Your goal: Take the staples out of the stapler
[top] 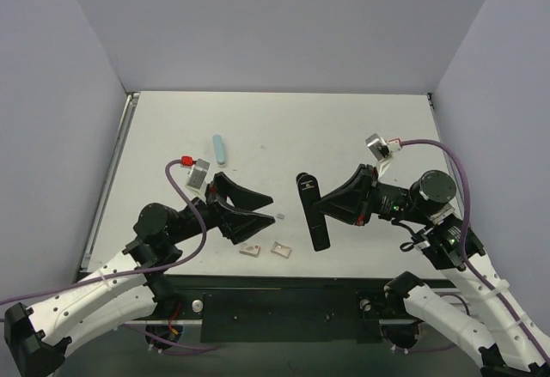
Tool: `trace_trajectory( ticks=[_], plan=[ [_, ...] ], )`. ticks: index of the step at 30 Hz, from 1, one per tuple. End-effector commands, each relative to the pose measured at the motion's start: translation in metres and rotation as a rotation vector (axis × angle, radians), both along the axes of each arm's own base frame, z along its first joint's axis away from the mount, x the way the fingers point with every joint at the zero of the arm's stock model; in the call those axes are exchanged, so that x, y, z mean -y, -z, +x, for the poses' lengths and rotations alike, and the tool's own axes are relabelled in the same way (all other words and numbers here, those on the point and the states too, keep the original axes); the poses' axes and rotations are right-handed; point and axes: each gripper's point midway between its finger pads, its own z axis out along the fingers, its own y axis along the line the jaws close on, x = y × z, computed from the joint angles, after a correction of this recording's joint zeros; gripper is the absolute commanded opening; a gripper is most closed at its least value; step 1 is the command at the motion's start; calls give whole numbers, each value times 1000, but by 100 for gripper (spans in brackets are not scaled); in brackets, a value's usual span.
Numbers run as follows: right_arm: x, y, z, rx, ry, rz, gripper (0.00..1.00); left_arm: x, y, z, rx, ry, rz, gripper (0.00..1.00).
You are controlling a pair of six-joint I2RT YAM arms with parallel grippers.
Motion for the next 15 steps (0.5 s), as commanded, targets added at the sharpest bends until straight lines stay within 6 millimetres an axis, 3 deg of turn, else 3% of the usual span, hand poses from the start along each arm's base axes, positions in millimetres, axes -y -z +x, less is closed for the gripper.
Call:
trace_trajectory(
  ticks=[1,8,15],
  plan=[
    [2,-86,-41,181,-174,233,0,-12,-46,-31,152,106,-174,82],
    [4,-120,-65,190,-271,355,0,-24,-73,-56,269,201,-314,81],
    [-4,-143,-85,215,-366,430,0,-28,-87,-64,319,236,-377,80]
  ],
)
